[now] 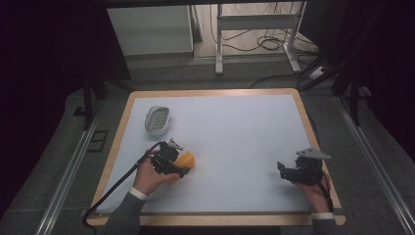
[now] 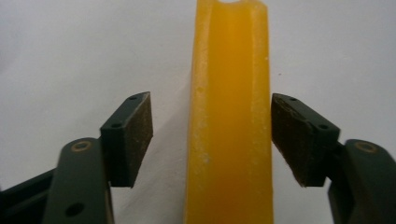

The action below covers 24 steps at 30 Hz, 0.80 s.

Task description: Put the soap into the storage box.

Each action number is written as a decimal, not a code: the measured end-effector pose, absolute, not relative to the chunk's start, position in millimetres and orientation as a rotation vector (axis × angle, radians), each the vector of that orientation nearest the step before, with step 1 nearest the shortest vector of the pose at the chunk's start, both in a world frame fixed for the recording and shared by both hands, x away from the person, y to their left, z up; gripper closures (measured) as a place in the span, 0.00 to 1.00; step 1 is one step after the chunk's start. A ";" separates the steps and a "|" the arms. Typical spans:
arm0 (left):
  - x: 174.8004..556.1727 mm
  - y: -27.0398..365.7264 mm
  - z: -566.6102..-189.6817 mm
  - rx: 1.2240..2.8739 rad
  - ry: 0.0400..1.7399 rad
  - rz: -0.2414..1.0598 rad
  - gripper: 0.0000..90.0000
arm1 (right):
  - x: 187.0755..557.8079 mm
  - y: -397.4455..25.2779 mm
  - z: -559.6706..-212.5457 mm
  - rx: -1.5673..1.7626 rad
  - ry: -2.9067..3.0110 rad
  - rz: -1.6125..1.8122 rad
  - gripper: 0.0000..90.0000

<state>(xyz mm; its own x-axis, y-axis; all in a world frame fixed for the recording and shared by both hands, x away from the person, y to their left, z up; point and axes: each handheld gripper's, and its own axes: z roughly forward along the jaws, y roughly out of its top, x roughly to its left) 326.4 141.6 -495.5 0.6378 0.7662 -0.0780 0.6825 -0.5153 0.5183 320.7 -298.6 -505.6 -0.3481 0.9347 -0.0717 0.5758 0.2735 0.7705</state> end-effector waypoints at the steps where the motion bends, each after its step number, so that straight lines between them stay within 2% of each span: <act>1: 327.3 140.4 -497.6 2.358 1.143 0.208 0.40 | 321.0 -298.6 -506.4 1.358 2.021 0.891 0.08; 5: 326.9 138.0 -501.2 2.379 1.146 0.193 0.44 | 321.1 -298.9 -506.9 1.360 2.024 0.884 0.08; 12: 326.3 136.9 -502.0 2.371 1.147 0.185 0.65 | 320.8 -299.0 -506.4 1.359 2.019 0.881 0.08; 24: 328.0 140.6 -498.7 2.363 1.131 0.158 0.68 | 320.8 -300.4 -505.9 1.358 2.016 0.877 0.08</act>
